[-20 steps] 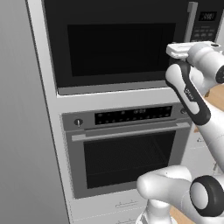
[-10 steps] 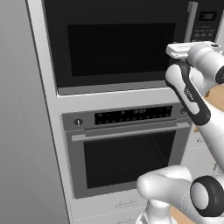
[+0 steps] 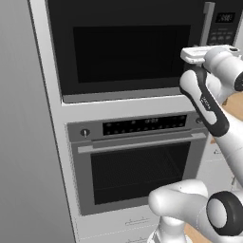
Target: Open the microwave, place the bowl with waffle inside the microwave, then close the microwave door and turn it on.
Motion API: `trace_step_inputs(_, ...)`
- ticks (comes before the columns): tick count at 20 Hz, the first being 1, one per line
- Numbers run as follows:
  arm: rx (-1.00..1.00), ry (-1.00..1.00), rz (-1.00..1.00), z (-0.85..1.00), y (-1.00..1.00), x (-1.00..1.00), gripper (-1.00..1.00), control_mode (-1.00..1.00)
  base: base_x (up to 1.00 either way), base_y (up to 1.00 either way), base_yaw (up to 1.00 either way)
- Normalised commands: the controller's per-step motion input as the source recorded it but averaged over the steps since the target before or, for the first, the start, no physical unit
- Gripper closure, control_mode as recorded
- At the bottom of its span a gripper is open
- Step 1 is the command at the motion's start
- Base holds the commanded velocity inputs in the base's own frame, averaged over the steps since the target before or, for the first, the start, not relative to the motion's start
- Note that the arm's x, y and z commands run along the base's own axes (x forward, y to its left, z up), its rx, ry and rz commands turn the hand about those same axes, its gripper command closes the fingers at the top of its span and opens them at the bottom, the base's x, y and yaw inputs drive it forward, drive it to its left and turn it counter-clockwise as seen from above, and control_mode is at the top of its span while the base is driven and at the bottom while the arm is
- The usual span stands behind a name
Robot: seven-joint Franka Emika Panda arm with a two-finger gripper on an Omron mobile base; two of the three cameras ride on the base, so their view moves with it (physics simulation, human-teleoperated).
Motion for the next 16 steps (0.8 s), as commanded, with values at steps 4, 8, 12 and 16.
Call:
trace_step_inputs(4, 0.00, 0.00, 0.00, 0.00, 0.00, -0.66, 1.00, -1.00, 0.00, 0.00, 0.00)
trace_step_inputs(8, 0.00, -0.02, 0.00, 0.00, 0.00, -0.97, 1.00, -1.00, 0.00, 0.00, 0.00)
trace_step_inputs(12, 0.00, 0.00, 0.00, 0.00, 0.00, -0.85, 1.00, -1.00, 0.00, 0.00, 0.00)
trace_step_inputs(16, 0.00, 0.00, 0.00, 0.00, 0.00, -0.82, 1.00, -1.00, 0.00, 0.00, 0.00)
